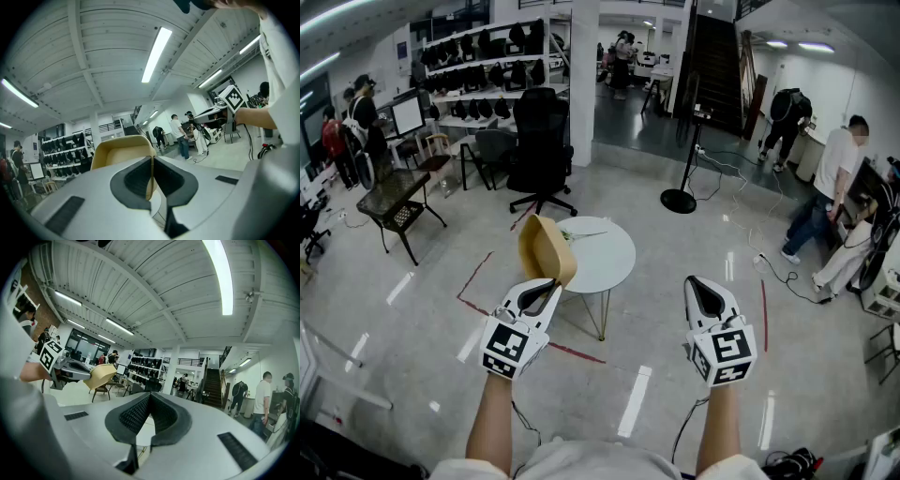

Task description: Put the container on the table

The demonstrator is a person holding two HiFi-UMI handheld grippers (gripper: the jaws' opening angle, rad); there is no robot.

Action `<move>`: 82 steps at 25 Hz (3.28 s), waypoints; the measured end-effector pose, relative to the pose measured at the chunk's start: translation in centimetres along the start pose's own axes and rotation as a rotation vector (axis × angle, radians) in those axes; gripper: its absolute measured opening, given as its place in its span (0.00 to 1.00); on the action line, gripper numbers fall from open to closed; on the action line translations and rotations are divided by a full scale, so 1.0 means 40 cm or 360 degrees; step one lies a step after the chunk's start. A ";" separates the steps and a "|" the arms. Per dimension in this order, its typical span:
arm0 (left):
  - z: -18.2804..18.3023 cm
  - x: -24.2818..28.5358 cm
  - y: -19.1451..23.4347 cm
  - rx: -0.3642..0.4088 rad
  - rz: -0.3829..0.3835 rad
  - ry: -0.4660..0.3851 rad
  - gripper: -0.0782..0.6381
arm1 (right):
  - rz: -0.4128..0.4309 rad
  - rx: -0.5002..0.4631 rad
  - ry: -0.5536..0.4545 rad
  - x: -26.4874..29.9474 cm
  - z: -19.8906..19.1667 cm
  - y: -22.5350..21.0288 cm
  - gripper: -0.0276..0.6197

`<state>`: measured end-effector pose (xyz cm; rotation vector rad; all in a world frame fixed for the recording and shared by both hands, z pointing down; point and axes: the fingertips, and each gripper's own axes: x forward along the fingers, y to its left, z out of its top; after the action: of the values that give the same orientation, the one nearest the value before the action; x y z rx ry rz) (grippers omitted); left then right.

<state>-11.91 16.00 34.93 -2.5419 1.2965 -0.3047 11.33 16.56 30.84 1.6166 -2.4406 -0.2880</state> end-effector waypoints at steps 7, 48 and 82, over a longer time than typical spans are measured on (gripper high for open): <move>0.001 0.066 -0.052 -0.0001 0.0037 0.0051 0.15 | 0.0031 0.0082 -0.0049 -0.003 -0.038 -0.097 0.06; -0.484 1.118 0.548 -0.0001 -0.0353 0.0456 0.15 | 0.0150 0.0262 0.0251 1.150 -0.329 -0.373 0.06; -1.277 1.665 0.024 0.0054 -0.1014 0.1327 0.27 | 0.0128 0.0580 0.0817 1.207 -0.926 -0.653 0.06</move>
<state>10.15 -46.10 86.91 -2.8177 0.5712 -1.6173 26.02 -39.90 62.18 1.4728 -2.2201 0.5490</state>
